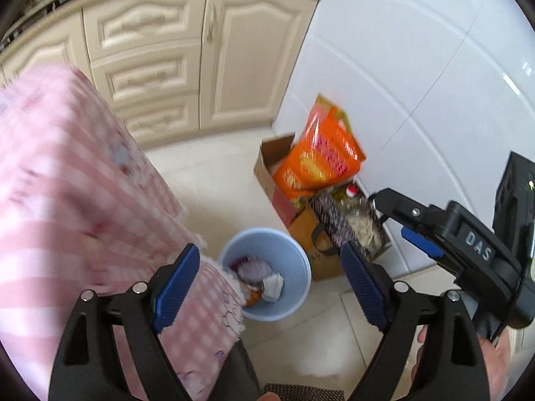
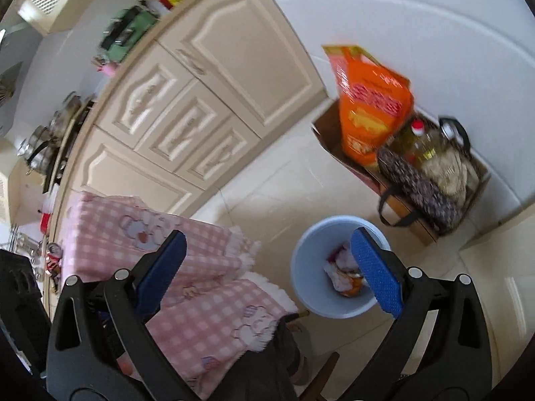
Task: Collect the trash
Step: 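Move both tools back to the remaining trash on the table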
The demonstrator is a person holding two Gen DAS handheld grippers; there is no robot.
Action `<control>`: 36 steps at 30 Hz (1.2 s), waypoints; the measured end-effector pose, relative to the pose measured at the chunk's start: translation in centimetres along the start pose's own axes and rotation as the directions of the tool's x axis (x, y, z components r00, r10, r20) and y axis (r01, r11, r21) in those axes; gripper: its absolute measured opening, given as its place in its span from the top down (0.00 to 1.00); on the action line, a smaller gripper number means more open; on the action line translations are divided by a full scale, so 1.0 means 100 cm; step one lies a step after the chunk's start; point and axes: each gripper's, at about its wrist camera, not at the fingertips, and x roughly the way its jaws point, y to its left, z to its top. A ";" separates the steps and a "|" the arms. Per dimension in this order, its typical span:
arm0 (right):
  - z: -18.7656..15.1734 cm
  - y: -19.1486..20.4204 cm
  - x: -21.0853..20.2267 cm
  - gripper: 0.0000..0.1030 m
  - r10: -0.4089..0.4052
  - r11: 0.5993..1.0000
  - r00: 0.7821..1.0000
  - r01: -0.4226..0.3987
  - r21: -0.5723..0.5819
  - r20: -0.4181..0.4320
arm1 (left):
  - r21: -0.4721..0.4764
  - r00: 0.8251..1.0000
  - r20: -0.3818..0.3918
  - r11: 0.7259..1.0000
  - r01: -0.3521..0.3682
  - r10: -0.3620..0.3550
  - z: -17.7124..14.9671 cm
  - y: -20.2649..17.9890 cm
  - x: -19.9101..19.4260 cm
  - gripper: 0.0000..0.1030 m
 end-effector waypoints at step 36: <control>-0.061 0.322 -0.048 0.06 0.321 0.804 0.946 -0.298 -0.514 -0.046 | -0.373 0.804 0.460 0.904 -0.210 0.376 -0.056 0.227 -0.278 0.10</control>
